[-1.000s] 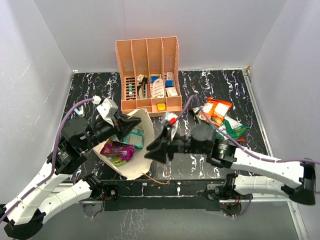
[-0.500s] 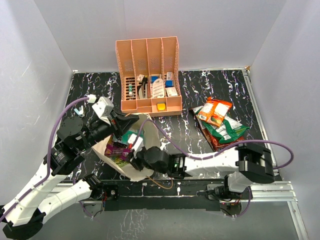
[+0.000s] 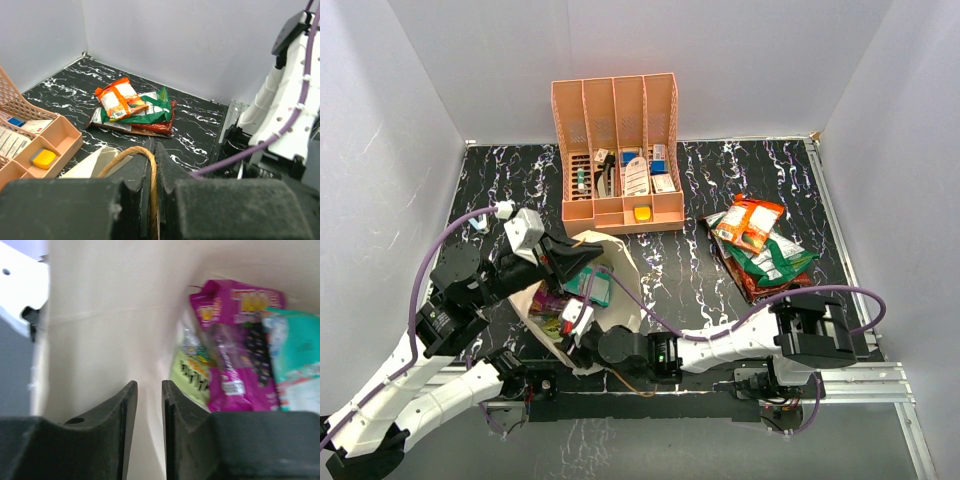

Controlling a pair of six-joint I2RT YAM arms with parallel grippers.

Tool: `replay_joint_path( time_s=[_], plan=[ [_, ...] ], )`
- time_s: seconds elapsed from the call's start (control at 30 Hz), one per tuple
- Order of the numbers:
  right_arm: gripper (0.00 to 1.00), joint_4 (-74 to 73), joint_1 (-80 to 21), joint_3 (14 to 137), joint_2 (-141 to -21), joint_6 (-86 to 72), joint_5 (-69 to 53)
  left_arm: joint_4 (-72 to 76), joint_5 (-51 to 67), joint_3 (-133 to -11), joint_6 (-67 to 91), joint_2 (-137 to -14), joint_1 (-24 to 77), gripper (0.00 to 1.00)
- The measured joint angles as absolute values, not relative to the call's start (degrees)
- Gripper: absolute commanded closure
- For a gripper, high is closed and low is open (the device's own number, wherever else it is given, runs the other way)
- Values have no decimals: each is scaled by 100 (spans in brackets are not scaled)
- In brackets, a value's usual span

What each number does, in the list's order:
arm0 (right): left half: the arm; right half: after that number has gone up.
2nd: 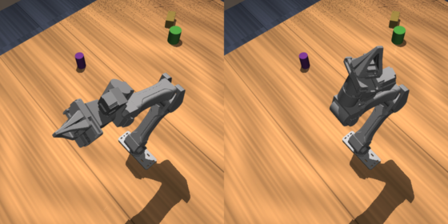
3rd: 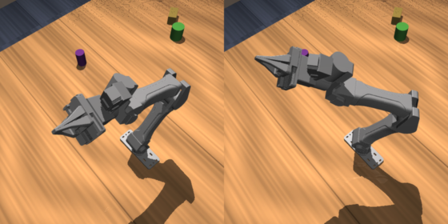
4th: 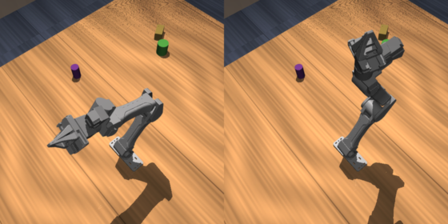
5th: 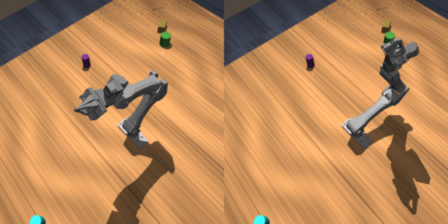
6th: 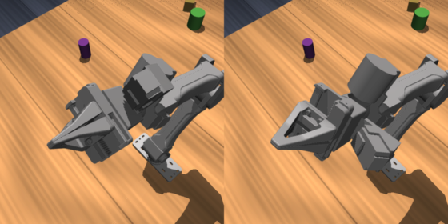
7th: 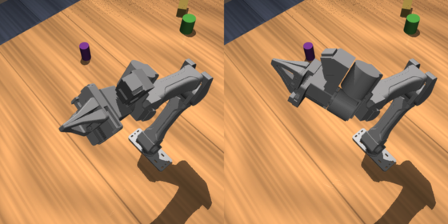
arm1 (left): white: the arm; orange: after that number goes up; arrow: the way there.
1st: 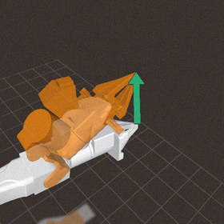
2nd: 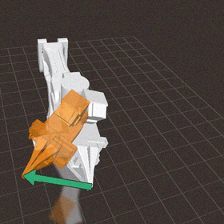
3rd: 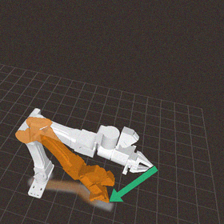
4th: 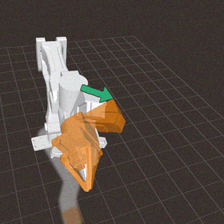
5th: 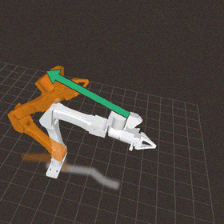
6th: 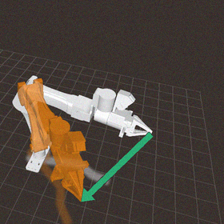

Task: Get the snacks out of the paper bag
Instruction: Take out the snack from the paper bag.

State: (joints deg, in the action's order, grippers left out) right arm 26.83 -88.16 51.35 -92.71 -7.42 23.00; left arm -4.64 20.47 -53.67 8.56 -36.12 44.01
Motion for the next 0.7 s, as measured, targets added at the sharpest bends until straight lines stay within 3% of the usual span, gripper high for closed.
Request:
replay_joint_path(
  time_s=[0.1, 0.37, 0.57, 0.7],
  plan=[
    [52, 2657, -8672, 4978, -9039, -646, 2613, -436, 2189, -5229, 906, -3496, 4401, 100],
    [38, 2388, -8331, 4978, -8984, -161, 2945, -346, 2314, -5227, 958, -3522, 4401, 100],
    [17, 2150, -8156, 5387, -9568, -82, 2869, -314, 2316, -5295, 961, -3621, 4401, 100],
    [12, 1951, -8152, 5568, -9966, -1, 2731, -301, 2329, -5295, 961, -3647, 4401, 100]
  ],
)
